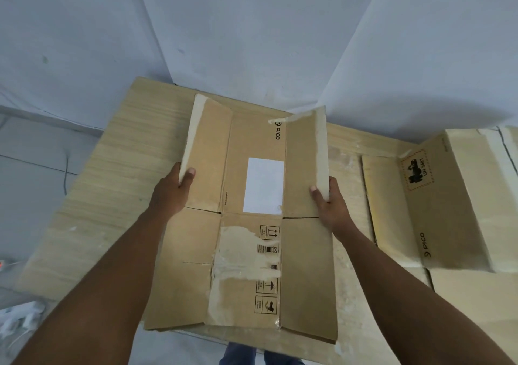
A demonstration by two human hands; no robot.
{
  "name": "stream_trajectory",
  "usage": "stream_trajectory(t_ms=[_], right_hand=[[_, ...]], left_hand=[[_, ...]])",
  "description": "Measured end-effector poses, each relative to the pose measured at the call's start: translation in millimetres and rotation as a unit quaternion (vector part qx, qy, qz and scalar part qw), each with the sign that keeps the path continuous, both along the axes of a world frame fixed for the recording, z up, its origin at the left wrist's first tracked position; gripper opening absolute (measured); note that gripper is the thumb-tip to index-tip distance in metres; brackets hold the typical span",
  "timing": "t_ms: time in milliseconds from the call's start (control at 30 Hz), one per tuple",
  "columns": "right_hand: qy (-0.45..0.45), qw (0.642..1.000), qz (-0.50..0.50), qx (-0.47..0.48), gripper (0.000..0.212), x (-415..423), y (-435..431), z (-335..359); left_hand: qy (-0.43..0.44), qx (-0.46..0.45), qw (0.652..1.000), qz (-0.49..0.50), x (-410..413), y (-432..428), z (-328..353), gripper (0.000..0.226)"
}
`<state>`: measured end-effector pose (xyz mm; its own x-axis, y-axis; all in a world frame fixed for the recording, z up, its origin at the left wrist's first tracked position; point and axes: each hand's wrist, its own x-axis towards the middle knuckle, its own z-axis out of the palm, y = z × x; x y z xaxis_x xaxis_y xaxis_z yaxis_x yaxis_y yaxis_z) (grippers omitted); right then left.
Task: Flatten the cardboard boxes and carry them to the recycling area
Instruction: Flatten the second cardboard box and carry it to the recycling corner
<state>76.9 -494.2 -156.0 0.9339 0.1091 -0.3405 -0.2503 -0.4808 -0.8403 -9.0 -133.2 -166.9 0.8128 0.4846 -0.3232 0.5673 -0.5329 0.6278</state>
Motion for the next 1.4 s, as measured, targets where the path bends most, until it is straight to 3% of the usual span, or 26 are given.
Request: stream_trajectory(t_ms=[367,733,967,1400], right_hand=[[-0.049,0.998,-0.024,-0.033,0.038,-8.3,-33.8,54.8],[-0.150,0.984,-0.100,-0.017,0.035,-15.6,-126.1,163.9],[-0.197,0.966,-0.165,0.008,0.042,-60.9,-251.2,213.9],[-0.226,0.915,-0.325,-0.082,0.042,-222.9,-577.5,243.2]], left_hand=[[-0.066,0.001,0.997,-0.047,-1.1,-27.0,46.5,0.047],[-0.196,0.004,0.975,-0.102,39.4,-97.1,156.9,0.038],[-0.253,0.011,0.954,-0.159,47.0,-221.8,214.6,0.038],[-0.288,-0.051,0.912,-0.289,2.6,-594.3,233.4,0.035]])
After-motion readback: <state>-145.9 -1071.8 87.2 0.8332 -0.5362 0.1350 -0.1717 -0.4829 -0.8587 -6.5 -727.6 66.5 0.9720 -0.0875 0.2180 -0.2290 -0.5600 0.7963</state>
